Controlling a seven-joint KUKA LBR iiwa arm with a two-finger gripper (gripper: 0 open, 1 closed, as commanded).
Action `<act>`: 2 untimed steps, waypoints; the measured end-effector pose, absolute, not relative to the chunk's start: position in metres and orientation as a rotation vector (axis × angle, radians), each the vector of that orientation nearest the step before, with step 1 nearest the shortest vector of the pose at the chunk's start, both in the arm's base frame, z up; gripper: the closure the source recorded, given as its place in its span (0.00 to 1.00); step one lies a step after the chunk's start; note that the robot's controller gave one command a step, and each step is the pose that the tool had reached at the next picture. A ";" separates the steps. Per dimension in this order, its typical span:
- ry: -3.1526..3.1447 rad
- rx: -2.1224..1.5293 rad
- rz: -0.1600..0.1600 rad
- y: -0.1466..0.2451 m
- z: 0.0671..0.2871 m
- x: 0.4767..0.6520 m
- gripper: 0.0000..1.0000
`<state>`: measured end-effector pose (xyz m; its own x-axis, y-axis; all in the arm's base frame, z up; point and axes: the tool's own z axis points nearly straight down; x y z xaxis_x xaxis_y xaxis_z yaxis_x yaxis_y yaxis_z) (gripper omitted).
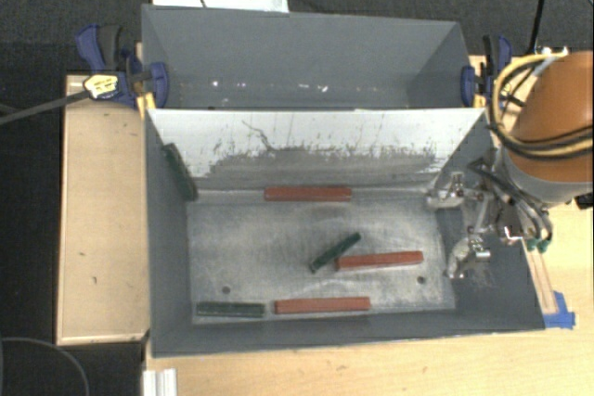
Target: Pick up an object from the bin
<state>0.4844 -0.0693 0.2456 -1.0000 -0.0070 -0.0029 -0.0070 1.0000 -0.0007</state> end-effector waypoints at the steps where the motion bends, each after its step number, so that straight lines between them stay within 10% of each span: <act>1: 3.139 -0.012 -0.001 -0.069 0.245 0.485 0.00; 2: 3.151 -0.166 0.005 -0.067 0.219 0.516 0.00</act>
Offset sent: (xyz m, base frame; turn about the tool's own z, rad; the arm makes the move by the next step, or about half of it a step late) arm 0.0726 0.0018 0.0433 -0.2029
